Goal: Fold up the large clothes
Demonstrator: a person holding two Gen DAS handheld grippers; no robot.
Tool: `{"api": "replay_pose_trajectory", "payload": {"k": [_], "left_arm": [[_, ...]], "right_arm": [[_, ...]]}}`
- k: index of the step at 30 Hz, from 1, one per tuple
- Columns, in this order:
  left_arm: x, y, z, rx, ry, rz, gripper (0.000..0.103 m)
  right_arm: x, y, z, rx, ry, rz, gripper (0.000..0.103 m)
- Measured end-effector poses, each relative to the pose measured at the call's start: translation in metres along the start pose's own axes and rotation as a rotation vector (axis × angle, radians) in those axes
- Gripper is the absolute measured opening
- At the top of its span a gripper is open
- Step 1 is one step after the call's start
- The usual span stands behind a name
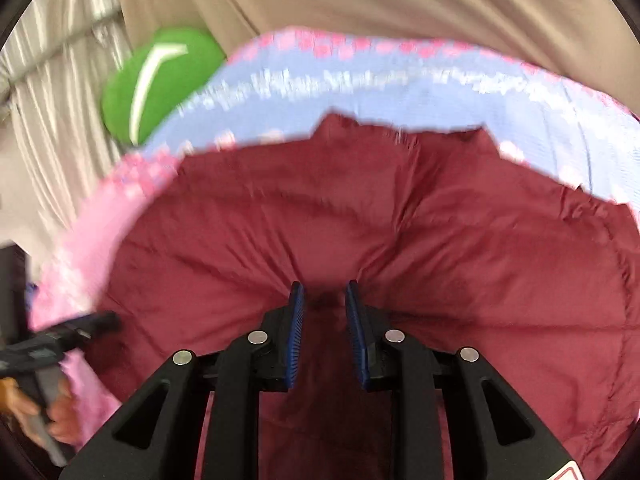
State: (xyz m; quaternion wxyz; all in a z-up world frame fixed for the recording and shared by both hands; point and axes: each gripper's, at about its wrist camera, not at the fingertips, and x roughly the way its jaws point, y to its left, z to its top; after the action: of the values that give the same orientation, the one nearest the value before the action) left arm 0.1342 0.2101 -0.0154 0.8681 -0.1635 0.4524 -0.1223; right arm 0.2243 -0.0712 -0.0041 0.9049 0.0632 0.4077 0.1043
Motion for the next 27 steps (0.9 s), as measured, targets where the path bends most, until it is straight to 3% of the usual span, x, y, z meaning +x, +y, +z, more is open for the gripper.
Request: {"api": "replay_pose_trajectory", "payload": {"k": [2, 5, 6, 7, 8, 9, 10, 14, 17, 20, 24, 27], "left_arm": [[0.005, -0.008, 0.003, 0.008, 0.014, -0.045, 0.098], [0.009, -0.019, 0.006, -0.001, 0.009, -0.057, 0.091], [0.010, -0.021, 0.008, -0.012, 0.008, -0.080, 0.080], [0.011, -0.023, 0.009, -0.019, 0.012, -0.110, 0.061], [0.010, -0.024, 0.009, -0.021, 0.014, -0.129, 0.051], [0.007, -0.031, 0.011, -0.010, 0.006, -0.141, 0.032], [0.003, -0.038, 0.012, 0.009, -0.006, -0.141, 0.021], [-0.031, -0.080, 0.016, 0.117, -0.102, -0.168, 0.013], [-0.065, -0.122, 0.017, 0.207, -0.188, -0.238, 0.011], [-0.078, -0.170, 0.018, 0.295, -0.189, -0.323, 0.011], [-0.065, -0.228, 0.006, 0.384, -0.180, -0.328, 0.011], [-0.063, -0.244, 0.003, 0.400, -0.194, -0.326, 0.010]], "right_arm": [[-0.002, -0.004, 0.004, -0.002, -0.008, -0.022, 0.024], [0.025, -0.016, 0.004, 0.025, 0.081, -0.031, 0.023], [0.036, -0.019, 0.002, 0.035, 0.093, -0.018, 0.023], [0.040, -0.020, 0.000, 0.026, 0.082, -0.013, 0.023], [0.042, -0.019, -0.001, 0.016, 0.074, -0.016, 0.023], [0.044, -0.017, -0.003, -0.004, 0.064, -0.021, 0.023], [0.046, -0.015, -0.003, -0.023, 0.055, -0.025, 0.023], [0.051, -0.017, -0.005, -0.040, 0.033, -0.011, 0.023], [0.052, -0.018, -0.007, -0.035, 0.020, 0.001, 0.023], [0.050, -0.020, -0.008, -0.034, 0.012, 0.014, 0.023], [0.051, -0.029, -0.005, 0.001, 0.020, 0.071, 0.022], [0.034, -0.059, 0.001, 0.100, 0.052, 0.173, 0.018]]}}
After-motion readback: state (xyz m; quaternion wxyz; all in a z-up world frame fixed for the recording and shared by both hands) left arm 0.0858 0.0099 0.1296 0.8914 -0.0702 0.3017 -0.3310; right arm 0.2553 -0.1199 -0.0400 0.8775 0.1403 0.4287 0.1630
